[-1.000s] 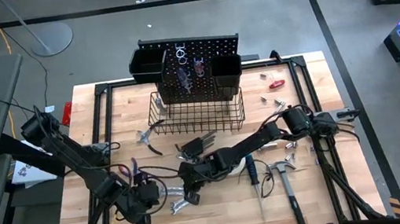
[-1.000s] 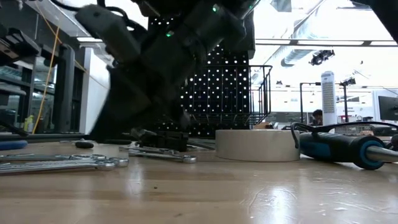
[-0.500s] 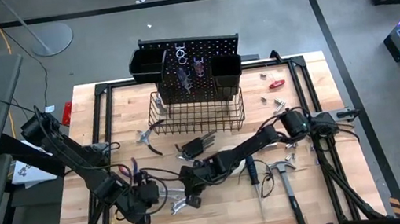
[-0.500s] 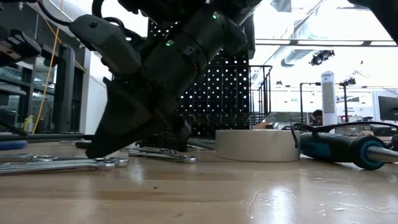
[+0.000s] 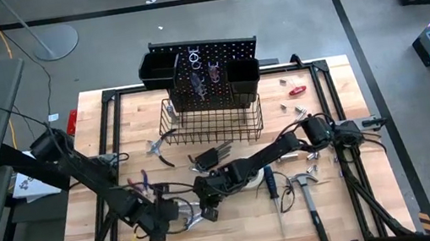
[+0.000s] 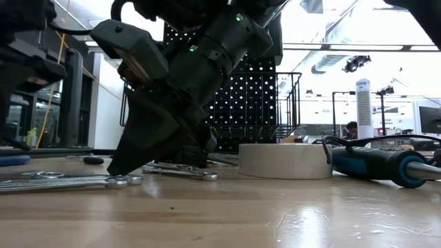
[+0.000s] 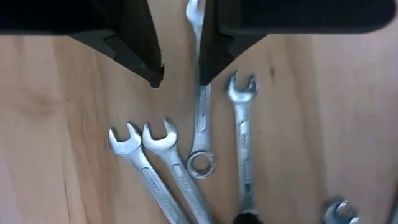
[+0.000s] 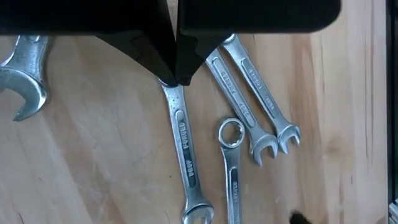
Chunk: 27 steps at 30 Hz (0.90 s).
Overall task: Hang tools onto peg board
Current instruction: Hang the wrench on the peg board
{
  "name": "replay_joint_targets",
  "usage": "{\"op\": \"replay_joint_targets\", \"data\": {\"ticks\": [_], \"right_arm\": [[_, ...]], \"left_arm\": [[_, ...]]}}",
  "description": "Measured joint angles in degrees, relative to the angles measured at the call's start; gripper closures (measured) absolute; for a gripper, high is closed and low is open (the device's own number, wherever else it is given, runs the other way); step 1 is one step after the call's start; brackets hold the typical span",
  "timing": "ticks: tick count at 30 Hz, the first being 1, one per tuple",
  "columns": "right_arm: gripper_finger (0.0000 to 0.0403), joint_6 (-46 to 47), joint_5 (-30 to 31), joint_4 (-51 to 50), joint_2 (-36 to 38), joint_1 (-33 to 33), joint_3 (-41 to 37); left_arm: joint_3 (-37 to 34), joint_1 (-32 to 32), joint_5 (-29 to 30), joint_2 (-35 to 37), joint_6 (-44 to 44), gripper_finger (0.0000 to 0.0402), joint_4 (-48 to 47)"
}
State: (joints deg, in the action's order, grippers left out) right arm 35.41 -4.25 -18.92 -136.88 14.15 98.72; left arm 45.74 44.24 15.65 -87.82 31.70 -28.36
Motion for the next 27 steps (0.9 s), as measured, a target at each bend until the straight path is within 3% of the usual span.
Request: {"op": "replay_joint_targets", "data": {"ticks": [7, 14, 17, 21, 27], "right_arm": [[0.0403, 0.0, -0.9, 0.2, 0.0, -0.3, 0.0], [0.0403, 0.3, -3.7, -0.2, 0.0, -0.3, -0.2], [0.0403, 0.3, -4.7, 0.2, 0.7, -0.3, -0.2], [0.0403, 0.1, -4.0, -1.5, 2.3, -0.3, -0.3], [0.0403, -3.5, -1.0, -7.6, 6.9, -1.1, -0.7]], "left_arm": [[0.0, -2.1, 0.1, -5.0, -2.9, 0.0242, 1.2], [0.7, -4.6, -4.5, -10.7, -6.0, 0.0235, 1.7], [0.9, -6.0, -9.0, -11.5, -6.8, 0.0271, 2.7], [0.8, -7.3, -11.9, -11.5, -5.6, 0.0377, 4.0], [0.8, -8.7, -11.5, -11.7, -6.0, 0.0389, 5.1]]}}
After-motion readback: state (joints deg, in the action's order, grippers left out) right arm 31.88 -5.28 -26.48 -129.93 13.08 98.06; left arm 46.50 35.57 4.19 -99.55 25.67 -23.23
